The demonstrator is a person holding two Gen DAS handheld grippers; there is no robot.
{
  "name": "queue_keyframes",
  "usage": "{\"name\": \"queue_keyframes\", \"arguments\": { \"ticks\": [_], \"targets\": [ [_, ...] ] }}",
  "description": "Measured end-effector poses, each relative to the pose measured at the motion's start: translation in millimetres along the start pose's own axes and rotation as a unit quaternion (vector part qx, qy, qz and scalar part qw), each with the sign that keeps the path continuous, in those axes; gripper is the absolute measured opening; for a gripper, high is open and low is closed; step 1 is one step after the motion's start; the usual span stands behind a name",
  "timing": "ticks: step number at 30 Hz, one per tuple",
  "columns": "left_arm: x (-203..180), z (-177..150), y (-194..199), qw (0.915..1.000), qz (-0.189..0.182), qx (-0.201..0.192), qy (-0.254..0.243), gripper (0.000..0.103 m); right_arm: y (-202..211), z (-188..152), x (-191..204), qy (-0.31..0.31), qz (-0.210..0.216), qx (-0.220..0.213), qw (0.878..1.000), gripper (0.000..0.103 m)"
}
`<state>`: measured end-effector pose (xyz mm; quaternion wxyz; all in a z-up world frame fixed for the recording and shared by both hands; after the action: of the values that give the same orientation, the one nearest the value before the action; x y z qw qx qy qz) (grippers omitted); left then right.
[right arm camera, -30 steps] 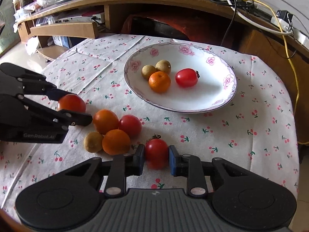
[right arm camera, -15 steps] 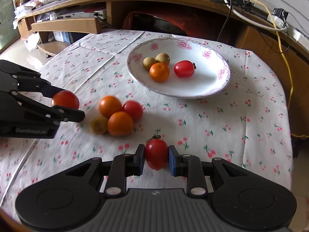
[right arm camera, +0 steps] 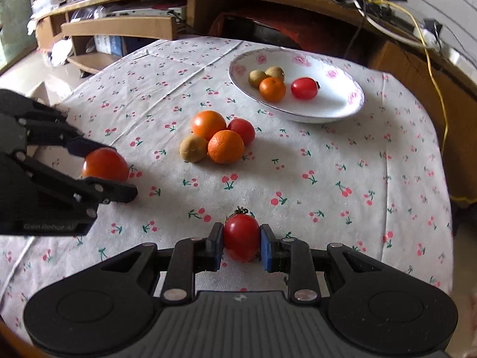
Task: Organize fruits
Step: 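Carry the large tomato and cherry tomato up and over the white bowl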
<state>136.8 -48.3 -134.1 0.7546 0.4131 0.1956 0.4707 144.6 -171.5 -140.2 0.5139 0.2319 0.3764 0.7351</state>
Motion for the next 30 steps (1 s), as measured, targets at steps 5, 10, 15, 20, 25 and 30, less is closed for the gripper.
{"name": "queue_keyframes", "arguments": {
  "ticks": [5, 10, 15, 20, 25, 30],
  "targets": [
    [-1.2, -0.7, -0.2, 0.9999, 0.011, 0.0, -0.006, 0.058, 0.5, -0.6, 0.2, 0.002, -0.001, -0.003, 1.0, 0.029],
    [2.6, -0.1, -1.7, 0.9998, 0.017, 0.007, 0.01, 0.061, 0.7, -1.1, 0.7, 0.001, 0.001, -0.001, 1.0, 0.029],
    [3.1, -0.2, -0.3, 0.9994, 0.03, 0.008, 0.016, 0.051, 2.3, -2.6, 1.8, 0.001, 0.002, 0.001, 1.0, 0.028],
    [2.7, 1.3, 2.0, 0.9991, 0.03, 0.011, 0.026, 0.051, 3.9, -1.3, 3.6, 0.0, 0.004, 0.001, 1.0, 0.028],
    [-6.6, 13.4, 10.1, 0.9995, 0.02, -0.007, 0.023, 0.05, 9.3, 5.2, 3.3, -0.003, 0.003, -0.01, 1.0, 0.028],
    [-13.1, 34.1, 15.5, 0.9991, 0.013, -0.029, 0.029, 0.051, 14.7, 18.6, 0.0, -0.017, 0.004, -0.026, 1.0, 0.028]
  ]
}}
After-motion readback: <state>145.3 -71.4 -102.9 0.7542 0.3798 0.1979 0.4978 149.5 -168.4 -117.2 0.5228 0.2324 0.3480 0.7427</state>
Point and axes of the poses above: each gripper's, at about its wrist camera, not at the fingertips, and y roughly against the way its jaws point, x to its left, z to its top, the point moved 7 cm from there along -y, roughly the way its jaws point, and after that the axes turned 2 degrees about -x, right-handed, at the moved point
